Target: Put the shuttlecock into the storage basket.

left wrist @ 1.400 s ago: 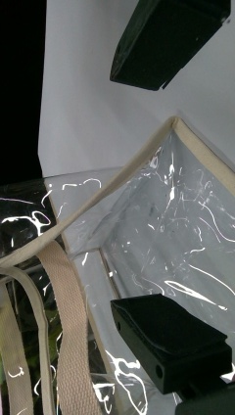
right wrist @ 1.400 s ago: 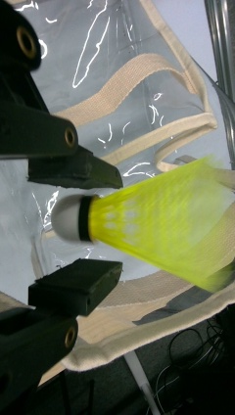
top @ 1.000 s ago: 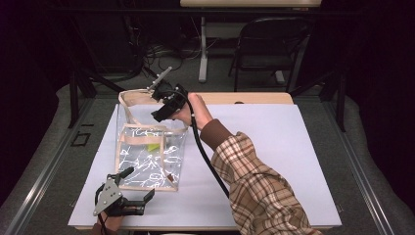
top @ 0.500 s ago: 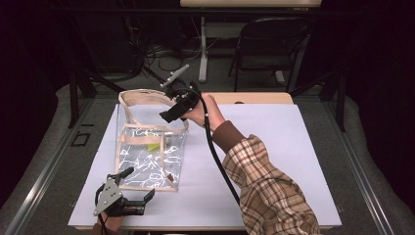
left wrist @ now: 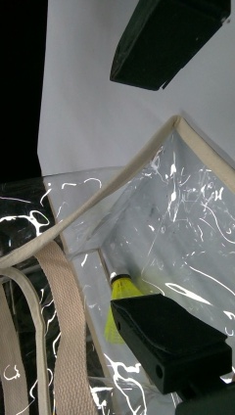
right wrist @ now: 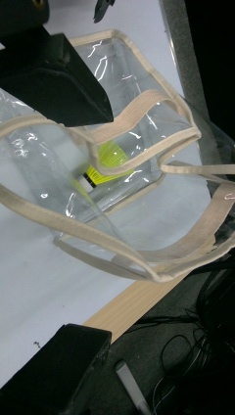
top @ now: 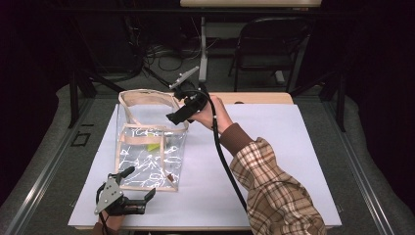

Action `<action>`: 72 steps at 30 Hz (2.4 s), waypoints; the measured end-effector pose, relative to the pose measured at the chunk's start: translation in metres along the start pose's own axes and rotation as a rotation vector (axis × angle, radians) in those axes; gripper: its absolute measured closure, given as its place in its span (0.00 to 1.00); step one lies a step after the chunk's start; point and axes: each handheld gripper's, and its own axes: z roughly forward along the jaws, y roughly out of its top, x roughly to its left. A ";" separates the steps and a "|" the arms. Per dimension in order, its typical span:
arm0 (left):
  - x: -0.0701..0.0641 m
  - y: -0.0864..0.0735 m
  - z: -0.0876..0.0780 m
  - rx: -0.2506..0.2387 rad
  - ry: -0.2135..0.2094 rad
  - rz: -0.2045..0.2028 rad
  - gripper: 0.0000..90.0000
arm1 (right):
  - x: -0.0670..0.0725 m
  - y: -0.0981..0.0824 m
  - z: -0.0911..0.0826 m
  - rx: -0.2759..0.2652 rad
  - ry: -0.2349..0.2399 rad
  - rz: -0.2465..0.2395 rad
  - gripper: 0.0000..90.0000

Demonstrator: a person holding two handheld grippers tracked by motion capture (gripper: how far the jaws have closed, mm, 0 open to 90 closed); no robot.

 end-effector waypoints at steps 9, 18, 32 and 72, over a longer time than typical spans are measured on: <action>0.000 -0.001 -0.002 -0.001 0.005 -0.002 0.00 | -0.006 -0.015 -0.008 -0.008 -0.013 0.020 0.00; 0.000 -0.001 -0.005 0.000 0.005 -0.003 0.00 | -0.012 -0.029 -0.018 0.001 -0.030 0.025 0.00; 0.000 -0.001 -0.004 0.002 -0.002 -0.003 0.00 | -0.024 -0.065 -0.041 -0.015 -0.068 0.066 0.00; 0.000 -0.001 -0.004 0.009 0.002 -0.002 0.00 | -0.026 -0.146 -0.060 0.019 -0.120 0.129 0.00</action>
